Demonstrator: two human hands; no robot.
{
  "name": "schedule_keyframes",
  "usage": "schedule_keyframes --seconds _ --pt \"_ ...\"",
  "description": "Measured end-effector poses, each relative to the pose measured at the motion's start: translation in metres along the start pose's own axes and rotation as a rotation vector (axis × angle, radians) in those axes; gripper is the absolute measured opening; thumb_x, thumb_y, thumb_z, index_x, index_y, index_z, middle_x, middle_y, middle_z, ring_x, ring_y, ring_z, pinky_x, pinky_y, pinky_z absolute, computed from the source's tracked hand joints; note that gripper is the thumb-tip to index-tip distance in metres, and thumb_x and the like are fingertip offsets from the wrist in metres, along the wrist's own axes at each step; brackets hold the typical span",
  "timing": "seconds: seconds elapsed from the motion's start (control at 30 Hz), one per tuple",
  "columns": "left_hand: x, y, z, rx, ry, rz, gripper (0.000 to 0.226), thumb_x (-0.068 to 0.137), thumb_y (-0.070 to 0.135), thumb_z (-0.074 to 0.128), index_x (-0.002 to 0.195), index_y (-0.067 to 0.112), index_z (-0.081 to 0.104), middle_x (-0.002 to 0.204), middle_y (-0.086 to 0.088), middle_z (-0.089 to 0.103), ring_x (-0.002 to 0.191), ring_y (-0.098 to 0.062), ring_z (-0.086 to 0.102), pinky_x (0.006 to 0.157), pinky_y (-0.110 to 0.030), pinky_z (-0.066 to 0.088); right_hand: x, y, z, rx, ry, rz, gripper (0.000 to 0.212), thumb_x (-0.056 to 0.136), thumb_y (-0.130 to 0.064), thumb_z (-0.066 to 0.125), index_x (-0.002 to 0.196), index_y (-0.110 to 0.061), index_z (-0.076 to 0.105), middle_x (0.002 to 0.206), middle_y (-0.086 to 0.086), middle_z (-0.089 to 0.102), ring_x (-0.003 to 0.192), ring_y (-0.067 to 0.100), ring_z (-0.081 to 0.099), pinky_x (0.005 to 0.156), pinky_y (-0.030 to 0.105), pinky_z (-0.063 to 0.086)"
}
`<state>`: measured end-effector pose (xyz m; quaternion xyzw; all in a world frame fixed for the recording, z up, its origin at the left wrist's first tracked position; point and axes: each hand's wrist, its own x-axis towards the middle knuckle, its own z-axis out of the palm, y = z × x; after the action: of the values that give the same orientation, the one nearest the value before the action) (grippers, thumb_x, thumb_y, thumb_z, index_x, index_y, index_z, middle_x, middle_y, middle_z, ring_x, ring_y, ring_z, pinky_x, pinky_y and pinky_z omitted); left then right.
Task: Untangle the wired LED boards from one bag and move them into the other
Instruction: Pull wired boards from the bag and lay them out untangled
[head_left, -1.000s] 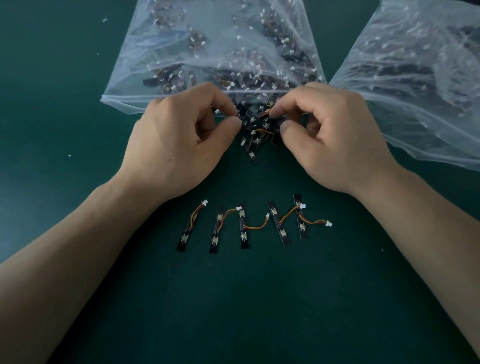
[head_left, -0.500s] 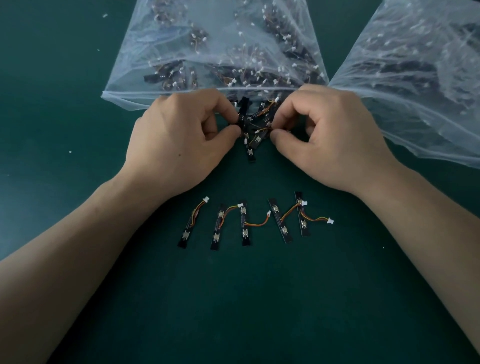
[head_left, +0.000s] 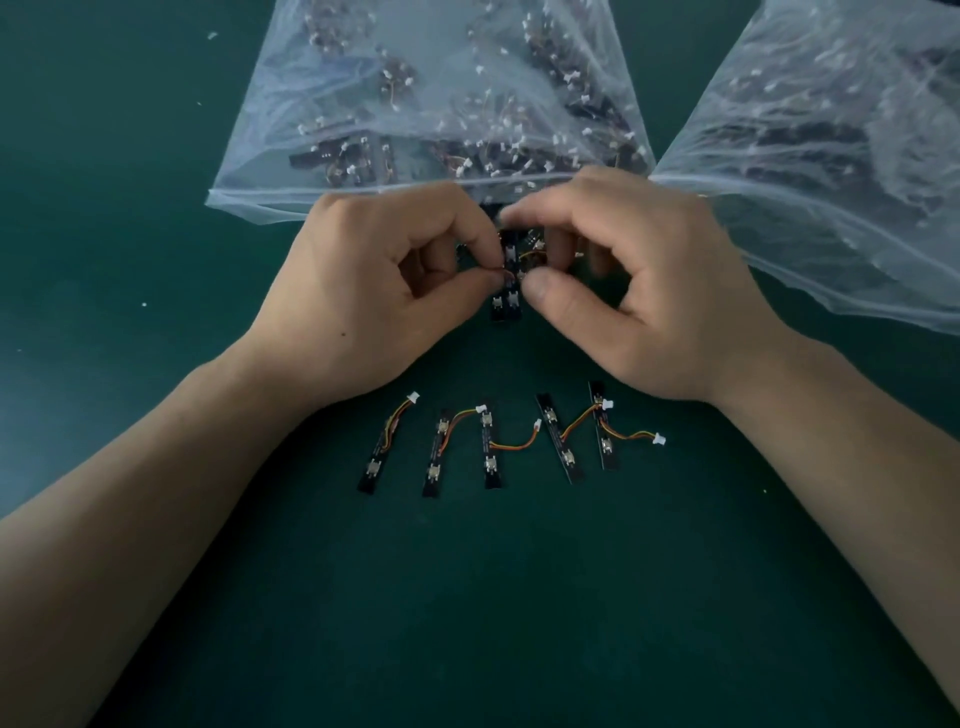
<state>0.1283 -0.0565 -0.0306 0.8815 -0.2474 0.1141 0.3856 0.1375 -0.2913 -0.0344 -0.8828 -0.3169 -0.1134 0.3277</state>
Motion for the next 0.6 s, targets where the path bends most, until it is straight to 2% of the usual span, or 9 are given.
schedule_keyframes --seconds 0.1,0.2,0.33,0.47,0.6 --pt "-0.0010 0.0007 -0.0012 -0.004 -0.018 0.015 0.006 0.090 0.018 0.080 0.091 0.019 0.074 0.064 0.005 0.056 0.059 -0.015 0.051 0.060 -0.011 0.036 0.0015 -0.0013 0.0008 -0.004 -0.051 -0.064 0.031 0.098 -0.028 0.067 0.123 -0.011 0.070 0.095 -0.003 0.060 0.088 0.016 0.056 0.079 0.039 0.049" --pt "-0.0013 0.0009 -0.0012 0.015 -0.021 0.011 0.009 0.089 0.019 0.082 0.091 0.023 0.073 0.064 0.006 0.057 0.060 -0.014 0.052 0.060 -0.010 0.036 0.0016 0.0005 0.0000 0.067 -0.012 -0.056 0.017 0.098 -0.023 0.069 0.106 -0.007 0.071 0.091 0.002 0.064 0.082 0.023 0.060 0.073 0.045 0.050" --pt "-0.0009 0.0008 -0.0014 0.036 -0.020 0.012 0.008 0.088 0.021 0.081 0.092 0.024 0.075 0.064 0.007 0.058 0.062 -0.015 0.054 0.059 -0.012 0.038 0.0017 0.0002 -0.0021 0.127 -0.042 -0.060 0.009 0.094 -0.015 0.069 0.091 -0.006 0.069 0.083 0.000 0.064 0.077 0.018 0.060 0.069 0.040 0.048" --pt "-0.0005 -0.0009 0.0001 0.056 0.002 -0.001 0.008 0.088 0.020 0.080 0.093 0.024 0.076 0.064 0.005 0.056 0.062 -0.016 0.053 0.058 -0.013 0.037 0.0016 -0.0006 -0.0034 0.125 -0.096 -0.078 0.014 0.091 -0.014 0.068 0.080 -0.007 0.065 0.075 -0.001 0.061 0.072 0.015 0.057 0.066 0.034 0.045" --pt "-0.0001 0.0006 0.0002 0.060 0.039 -0.012 0.018 0.092 0.015 0.074 0.108 0.022 0.074 0.063 0.002 0.053 0.059 -0.012 0.049 0.060 -0.011 0.035 0.0014 -0.0009 -0.0018 0.073 -0.076 -0.093 0.015 0.093 -0.014 0.069 0.080 -0.008 0.067 0.075 -0.002 0.063 0.071 0.015 0.057 0.066 0.035 0.045"
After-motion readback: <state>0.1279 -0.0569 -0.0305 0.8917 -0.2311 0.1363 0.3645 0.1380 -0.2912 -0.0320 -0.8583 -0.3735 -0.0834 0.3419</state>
